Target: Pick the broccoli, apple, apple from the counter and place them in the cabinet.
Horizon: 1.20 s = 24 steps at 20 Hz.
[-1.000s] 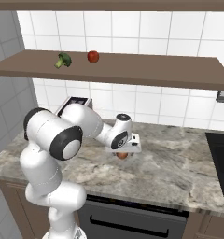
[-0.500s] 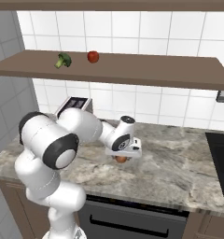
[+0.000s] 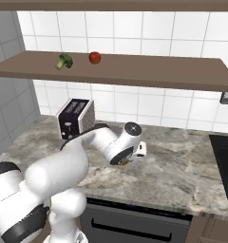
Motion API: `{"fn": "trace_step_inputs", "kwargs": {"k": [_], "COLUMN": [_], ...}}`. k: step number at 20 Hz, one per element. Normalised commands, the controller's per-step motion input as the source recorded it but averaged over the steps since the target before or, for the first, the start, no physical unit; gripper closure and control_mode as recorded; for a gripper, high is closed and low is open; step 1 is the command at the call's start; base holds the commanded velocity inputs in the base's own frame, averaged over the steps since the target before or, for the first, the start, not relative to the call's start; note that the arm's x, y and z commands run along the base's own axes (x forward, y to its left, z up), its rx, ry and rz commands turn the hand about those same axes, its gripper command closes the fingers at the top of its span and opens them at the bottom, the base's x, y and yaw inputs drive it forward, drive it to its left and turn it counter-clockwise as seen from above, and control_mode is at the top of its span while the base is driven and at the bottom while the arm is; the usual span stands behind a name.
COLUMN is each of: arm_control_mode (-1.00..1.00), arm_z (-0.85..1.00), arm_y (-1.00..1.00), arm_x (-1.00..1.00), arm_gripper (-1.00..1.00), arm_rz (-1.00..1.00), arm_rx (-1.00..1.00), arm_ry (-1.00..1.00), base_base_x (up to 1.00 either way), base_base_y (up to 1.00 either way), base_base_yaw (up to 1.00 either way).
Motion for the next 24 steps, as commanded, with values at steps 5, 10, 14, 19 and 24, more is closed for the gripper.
{"fn": "trace_step_inputs", "kwargs": {"k": [5, 10, 14, 19, 24], "arm_control_mode": [-1.0, -1.0, -1.0, -1.0, -1.0], "arm_z": [1.0, 1.0, 1.0, 1.0, 1.0], "arm_y": [0.2, 0.41, 0.34, 0.04, 0.0], "arm_x": [-0.57, -0.46, -0.33, -0.45, -0.6], "arm_gripper": [1.0, 1.0, 1.0, 1.0, 1.0], "arm_rz": [0.0, 0.0, -0.01, -0.02, 0.0], "arm_rx": [-0.12, -0.11, -0.08, -0.03, -0.01], "arm_ry": [-0.35, -0.27, -0.02, 0.06, 0.03], "base_base_x": [0.0, 0.0, 0.0, 0.0, 0.0], "base_base_y": [0.0, 0.0, 0.0, 0.0, 0.0], "base_base_yaw": [0.0, 0.0, 0.0, 0.0, 0.0]}}
